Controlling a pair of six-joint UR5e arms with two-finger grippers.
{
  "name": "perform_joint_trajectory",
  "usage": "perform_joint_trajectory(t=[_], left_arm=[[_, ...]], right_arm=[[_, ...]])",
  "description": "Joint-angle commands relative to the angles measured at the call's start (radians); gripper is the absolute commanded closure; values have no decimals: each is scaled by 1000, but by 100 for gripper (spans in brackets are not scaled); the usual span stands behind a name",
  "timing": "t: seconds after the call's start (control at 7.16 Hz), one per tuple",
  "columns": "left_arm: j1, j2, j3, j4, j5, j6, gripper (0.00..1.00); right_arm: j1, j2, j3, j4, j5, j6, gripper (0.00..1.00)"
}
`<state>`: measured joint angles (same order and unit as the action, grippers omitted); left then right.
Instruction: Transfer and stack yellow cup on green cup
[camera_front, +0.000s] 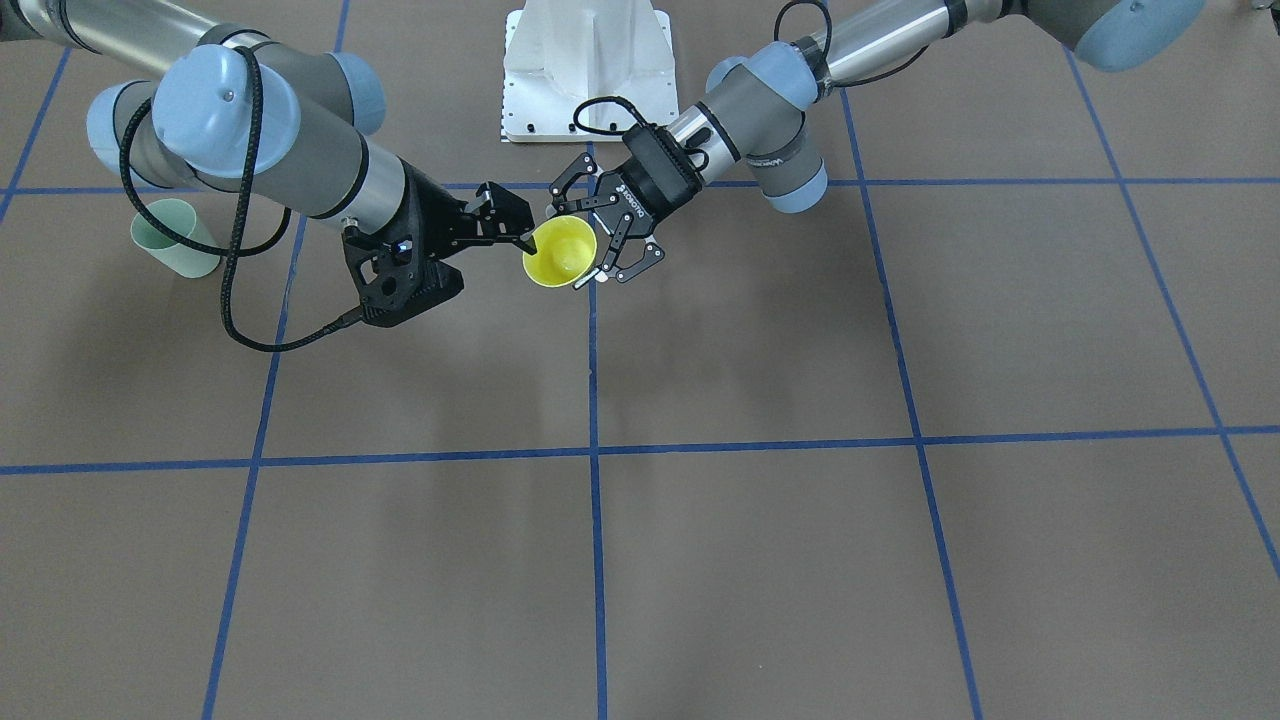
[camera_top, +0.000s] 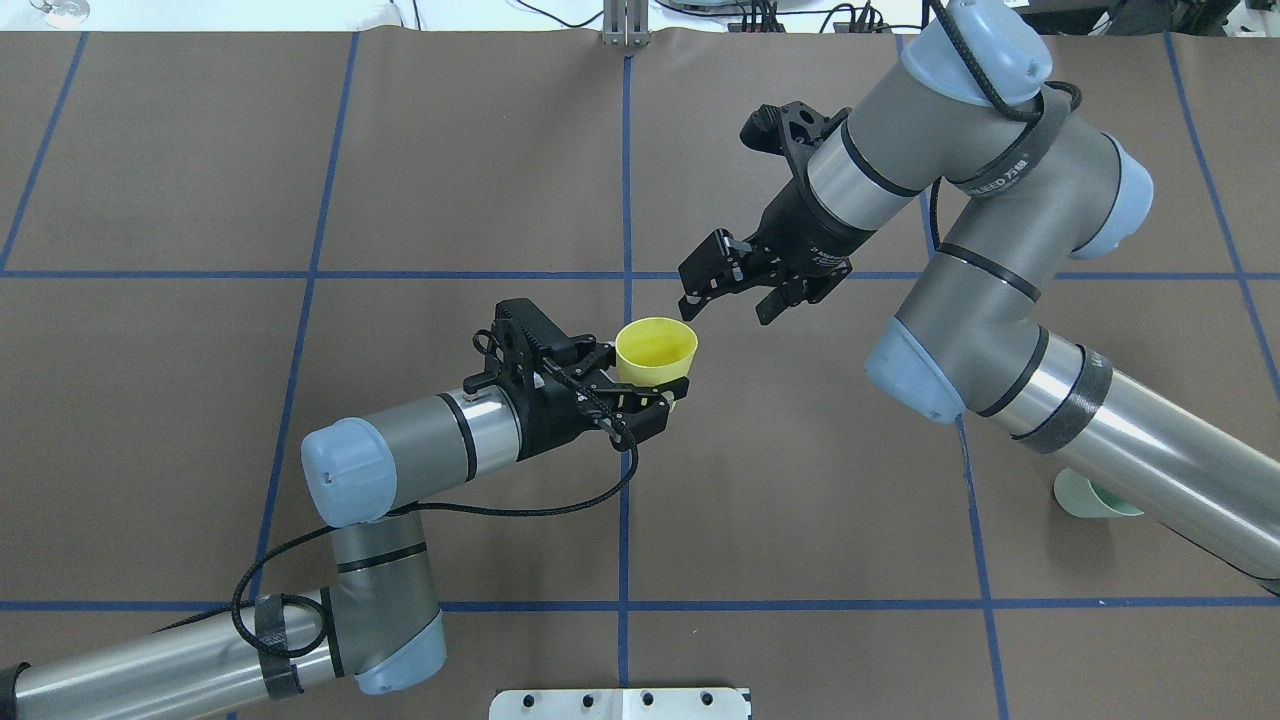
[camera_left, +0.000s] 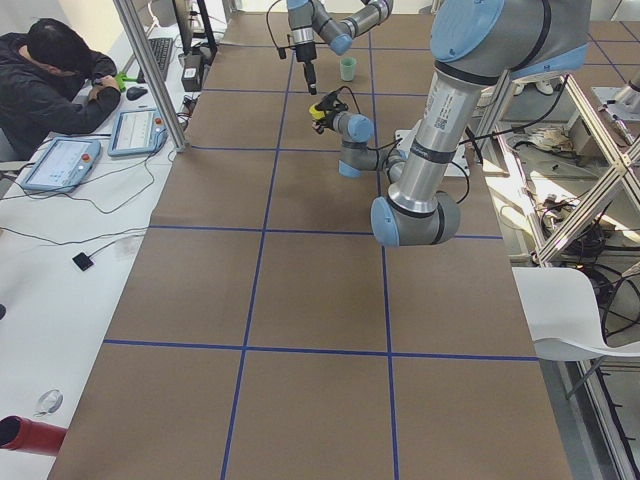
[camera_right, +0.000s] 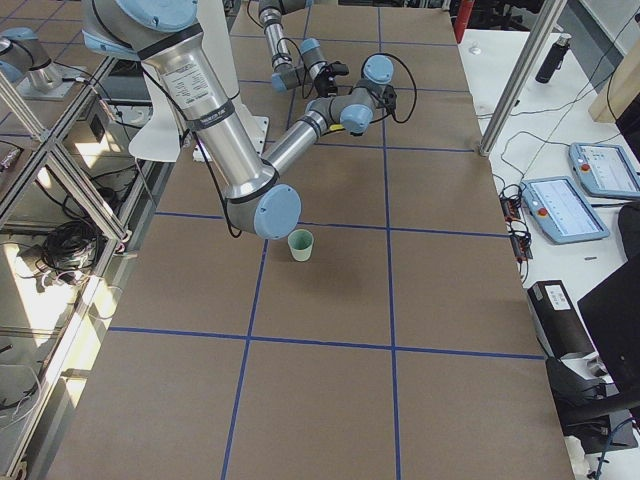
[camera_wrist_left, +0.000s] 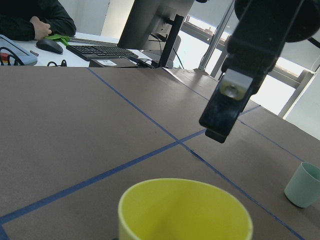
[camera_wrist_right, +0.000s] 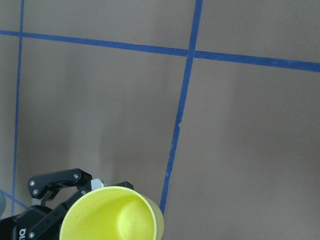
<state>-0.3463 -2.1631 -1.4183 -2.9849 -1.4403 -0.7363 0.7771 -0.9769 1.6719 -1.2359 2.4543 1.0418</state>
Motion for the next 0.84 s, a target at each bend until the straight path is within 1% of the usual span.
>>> perform_joint_trajectory(t=[0.0,0.28,0.56,0.7], left_arm=[[12,-17,2,0,3,0,100],[16,-17,2,0,3,0,100],[16,-17,4,0,3,0,100],[18,-18,4,-2,3,-1,100]], right_arm=[[-13,10,-20,1,-1,27,8],[-35,35,-52,3,-8,35,10],[-36,35,-52,1,-8,37,15],[-38,34,-52,1,-8,38,15]])
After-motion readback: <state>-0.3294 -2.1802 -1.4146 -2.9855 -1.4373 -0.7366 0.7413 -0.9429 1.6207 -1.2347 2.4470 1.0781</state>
